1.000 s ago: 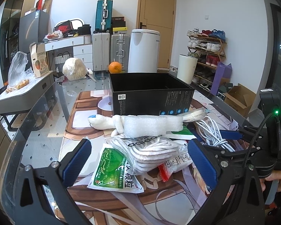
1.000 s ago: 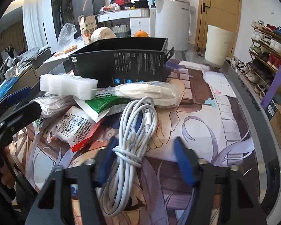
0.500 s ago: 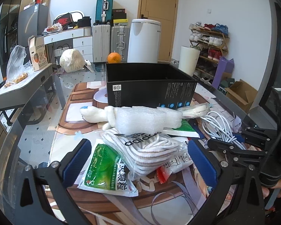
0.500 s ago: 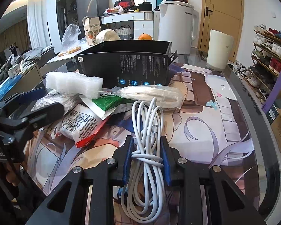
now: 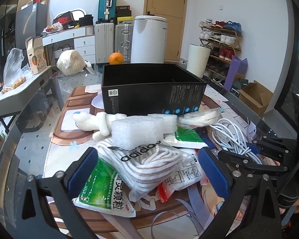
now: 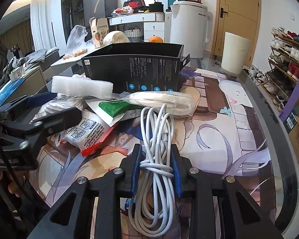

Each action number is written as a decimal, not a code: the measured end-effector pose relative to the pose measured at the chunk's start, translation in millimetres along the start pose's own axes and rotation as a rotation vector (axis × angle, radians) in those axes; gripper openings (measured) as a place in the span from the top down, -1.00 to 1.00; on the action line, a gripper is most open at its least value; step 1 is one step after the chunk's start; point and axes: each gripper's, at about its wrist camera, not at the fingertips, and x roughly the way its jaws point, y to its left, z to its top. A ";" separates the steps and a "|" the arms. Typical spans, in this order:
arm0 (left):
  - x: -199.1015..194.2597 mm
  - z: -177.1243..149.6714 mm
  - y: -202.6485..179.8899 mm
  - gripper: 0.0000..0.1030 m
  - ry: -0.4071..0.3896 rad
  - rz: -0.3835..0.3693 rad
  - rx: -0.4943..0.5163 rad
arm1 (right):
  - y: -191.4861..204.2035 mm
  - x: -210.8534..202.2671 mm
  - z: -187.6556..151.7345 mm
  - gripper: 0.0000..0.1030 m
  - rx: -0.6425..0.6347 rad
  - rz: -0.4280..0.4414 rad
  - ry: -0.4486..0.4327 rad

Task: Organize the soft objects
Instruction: 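Lift the white cable with the right gripper while the left gripper grasps the bagged white socks, then carry the cable with the right gripper while the left gripper carries the socks toward the black box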

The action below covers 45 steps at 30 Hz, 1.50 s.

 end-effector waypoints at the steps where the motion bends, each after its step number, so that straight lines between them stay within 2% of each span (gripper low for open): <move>1: 1.4 0.3 -0.1 -0.63 0.003 -0.004 0.001 | 0.0 0.0 -0.1 0.46 0.000 0.000 0.000; 3: 2.7 -0.9 0.3 -0.49 0.007 -0.005 -0.001 | 0.1 -0.1 0.1 0.46 -0.001 0.000 0.000; 5: 1.4 -2.4 -1.4 -0.44 0.008 -0.001 0.018 | 0.6 0.0 0.1 0.46 0.001 0.000 -0.001; 7: -2.9 -3.6 -1.4 -0.15 -0.005 -0.007 0.024 | 1.0 0.5 0.4 0.46 -0.001 0.001 -0.002; 13: -9.9 -5.4 7.7 0.12 -0.029 -0.041 -0.014 | 1.6 0.8 0.5 0.46 -0.001 0.002 -0.003; 20: -23.5 -8.2 16.1 0.16 -0.073 -0.045 -0.041 | 1.8 -4.2 0.8 0.46 -0.004 0.008 -0.025; 30: -52.5 -3.9 24.5 0.15 -0.169 -0.046 -0.065 | -4.5 -35.1 8.0 0.46 0.011 0.005 -0.126; 45: -67.7 7.6 12.0 0.15 -0.214 -0.071 -0.025 | 4.6 -63.5 18.8 0.46 -0.039 0.017 -0.204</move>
